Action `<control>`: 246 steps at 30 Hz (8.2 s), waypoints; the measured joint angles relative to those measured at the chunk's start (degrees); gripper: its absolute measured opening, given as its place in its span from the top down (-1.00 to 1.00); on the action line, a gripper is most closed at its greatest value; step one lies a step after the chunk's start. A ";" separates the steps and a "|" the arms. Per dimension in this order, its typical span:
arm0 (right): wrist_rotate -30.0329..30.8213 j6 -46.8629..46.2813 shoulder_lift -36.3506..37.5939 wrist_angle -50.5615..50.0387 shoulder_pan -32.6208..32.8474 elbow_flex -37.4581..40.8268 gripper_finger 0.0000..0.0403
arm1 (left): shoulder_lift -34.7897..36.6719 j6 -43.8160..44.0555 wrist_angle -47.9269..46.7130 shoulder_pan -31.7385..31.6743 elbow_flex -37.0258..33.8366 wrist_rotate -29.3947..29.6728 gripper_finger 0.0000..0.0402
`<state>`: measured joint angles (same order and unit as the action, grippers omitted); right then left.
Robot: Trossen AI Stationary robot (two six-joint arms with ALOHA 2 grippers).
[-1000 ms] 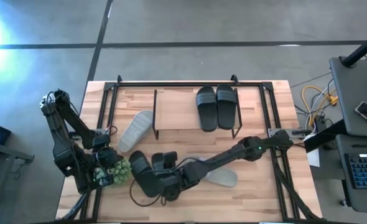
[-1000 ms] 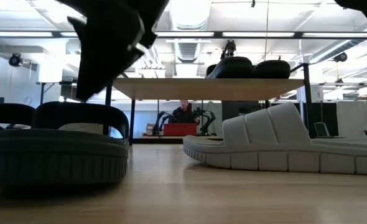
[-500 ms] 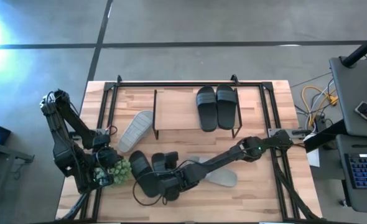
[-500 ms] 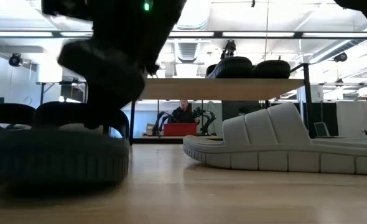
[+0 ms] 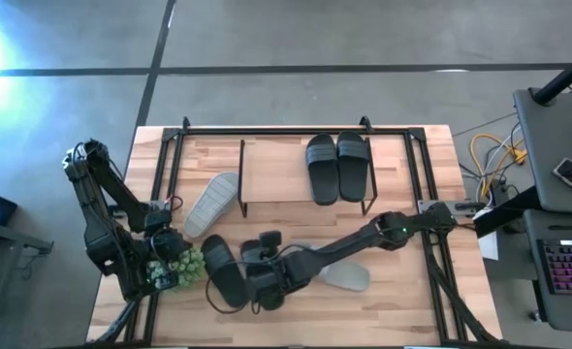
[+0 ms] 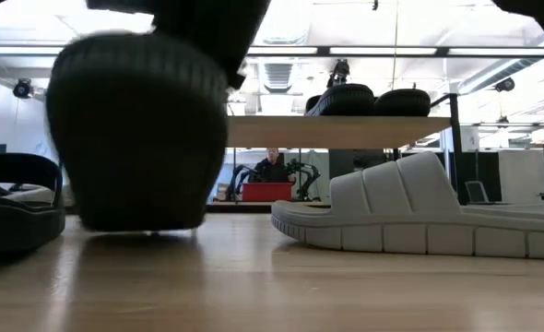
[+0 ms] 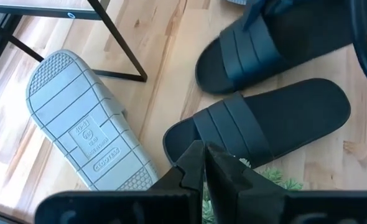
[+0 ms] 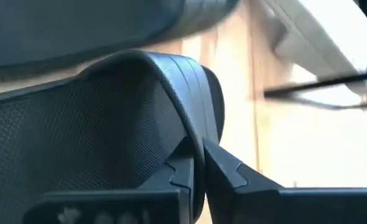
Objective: Pick and place slides into the shelf
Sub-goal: Put the right black slipper on the shelf, then put the black slipper on the shelf
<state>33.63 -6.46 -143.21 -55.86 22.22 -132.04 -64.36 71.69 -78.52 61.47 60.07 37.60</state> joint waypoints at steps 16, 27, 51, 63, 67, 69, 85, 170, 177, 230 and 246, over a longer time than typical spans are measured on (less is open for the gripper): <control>25.84 -14.68 18.80 -9.18 0.81 -2.59 0.94 | 0.14 -0.04 -0.03 0.00 -0.57 1.69 1.00; 18.64 1.51 19.36 -15.56 -18.12 -1.09 0.94 | 0.66 0.01 0.00 0.00 -0.57 2.26 1.00; 15.70 10.54 19.36 -14.27 -24.87 11.45 0.93 | 0.68 0.05 -0.18 0.00 -0.59 2.35 1.00; 15.40 7.40 19.34 -14.64 -24.91 11.31 0.54 | 0.70 0.16 -0.11 0.00 -0.59 2.33 1.00; 15.27 7.49 19.53 -14.71 -24.67 10.54 0.34 | 0.70 0.17 -0.07 0.00 -0.59 2.33 1.00; 15.28 8.99 20.01 -14.75 -24.18 10.17 0.28 | 0.70 0.70 -0.09 0.00 -0.59 2.33 1.00; 10.69 -7.99 32.23 -19.66 -16.44 9.48 0.22 | 0.65 0.77 0.08 -0.02 0.03 5.59 1.00; 7.95 -29.48 53.89 -34.16 7.48 14.85 0.33 | -54.81 -6.11 -9.06 -26.40 26.73 -20.50 0.34; 7.95 -29.50 53.89 -34.16 7.48 14.85 0.33 | -55.44 -6.19 -11.49 -26.50 26.61 -18.11 0.43; 21.97 -32.43 55.05 -34.16 -1.67 15.11 0.33 | -26.34 -95.03 26.23 -62.56 27.04 15.90 1.00; 21.96 -33.39 55.05 -34.16 -3.15 15.11 0.33 | -25.68 -100.67 36.94 -64.25 14.60 12.66 1.00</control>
<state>55.59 -39.86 -88.16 -90.02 19.07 -116.92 -90.04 -28.98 -41.58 -2.78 74.68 50.26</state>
